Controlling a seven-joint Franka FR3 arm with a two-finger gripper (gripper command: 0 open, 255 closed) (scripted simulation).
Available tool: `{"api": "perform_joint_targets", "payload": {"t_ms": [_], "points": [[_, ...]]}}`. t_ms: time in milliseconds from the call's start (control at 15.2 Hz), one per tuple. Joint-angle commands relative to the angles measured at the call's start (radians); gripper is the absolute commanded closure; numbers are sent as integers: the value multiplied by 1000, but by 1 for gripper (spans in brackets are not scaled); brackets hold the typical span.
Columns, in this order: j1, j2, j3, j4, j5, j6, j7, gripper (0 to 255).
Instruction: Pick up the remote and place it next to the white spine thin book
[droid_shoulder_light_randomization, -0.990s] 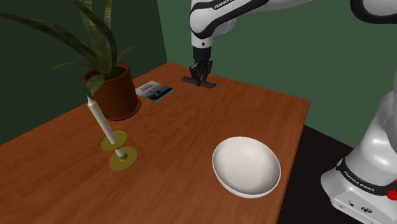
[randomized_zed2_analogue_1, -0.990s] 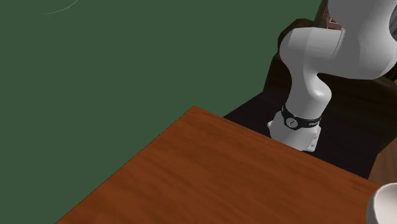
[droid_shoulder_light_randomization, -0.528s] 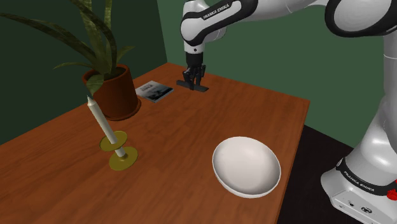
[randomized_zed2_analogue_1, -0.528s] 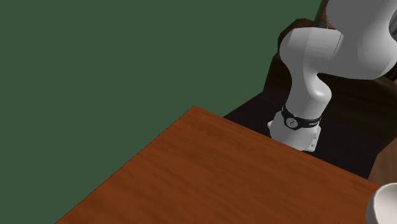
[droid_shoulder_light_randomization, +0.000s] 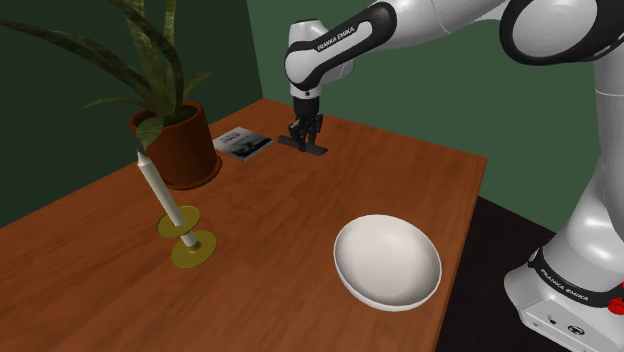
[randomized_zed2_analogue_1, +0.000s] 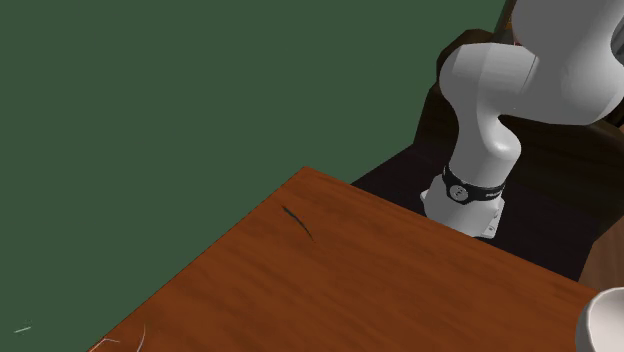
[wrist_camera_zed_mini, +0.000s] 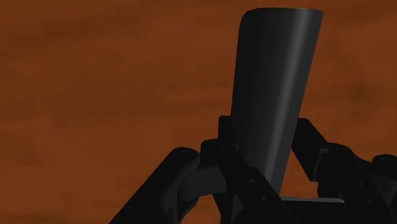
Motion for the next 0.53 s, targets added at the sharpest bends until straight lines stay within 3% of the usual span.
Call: {"api": "perform_joint_targets", "payload": {"t_ms": [0,462], "points": [[-1,11,1,-15,3,26,-4,255],[-1,16,2,-18,4,34,-5,255]]}}
